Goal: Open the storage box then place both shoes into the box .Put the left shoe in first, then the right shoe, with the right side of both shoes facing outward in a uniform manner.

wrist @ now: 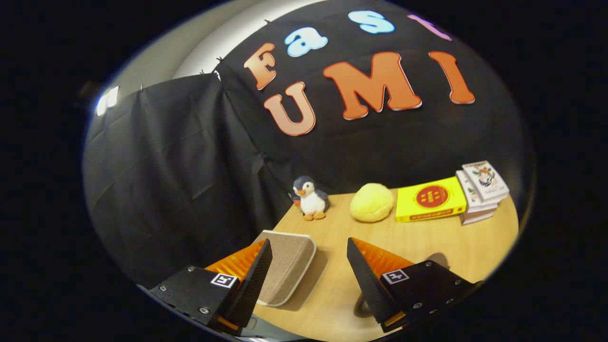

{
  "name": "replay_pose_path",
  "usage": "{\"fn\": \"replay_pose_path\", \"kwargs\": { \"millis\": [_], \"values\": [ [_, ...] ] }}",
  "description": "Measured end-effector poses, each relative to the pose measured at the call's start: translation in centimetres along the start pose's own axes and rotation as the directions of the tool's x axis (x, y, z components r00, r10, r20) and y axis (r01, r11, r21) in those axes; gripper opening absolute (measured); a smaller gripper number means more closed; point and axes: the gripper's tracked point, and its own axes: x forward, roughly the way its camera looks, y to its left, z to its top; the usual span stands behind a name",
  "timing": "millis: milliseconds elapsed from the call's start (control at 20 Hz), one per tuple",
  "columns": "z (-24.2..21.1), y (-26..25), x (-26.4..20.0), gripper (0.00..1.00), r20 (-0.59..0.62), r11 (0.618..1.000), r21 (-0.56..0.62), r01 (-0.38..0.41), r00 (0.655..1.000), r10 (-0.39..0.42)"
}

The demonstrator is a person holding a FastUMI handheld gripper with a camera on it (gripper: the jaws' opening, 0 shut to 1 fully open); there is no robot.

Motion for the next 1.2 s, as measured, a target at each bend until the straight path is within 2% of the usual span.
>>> {"fn": "replay_pose_path", "kwargs": {
  "millis": [200,500,700,900,1000,1100,1200],
  "values": [
    [-3.3,0.9,2.5,0.95,-0.108,0.997,0.075,-0.036,0.993,0.044],
    [-8.2,2.7,6.1,0.95,-0.235,0.977,0.196,-0.083,0.963,0.129],
    [-11.1,3.0,8.3,0.95,-0.286,0.959,0.269,-0.085,0.944,0.164],
    [-13.2,2.5,10.9,0.95,-0.286,0.935,0.344,-0.083,0.94,0.188],
    [-15.3,1.9,11.5,0.95,-0.336,0.938,0.343,-0.054,0.925,0.176],
    [-16.2,1.7,12.0,0.95,-0.343,0.94,0.334,-0.074,0.919,0.194],
    [-17.4,1.7,12.3,0.95,-0.347,0.924,0.371,-0.092,0.909,0.23]
  ]
}}
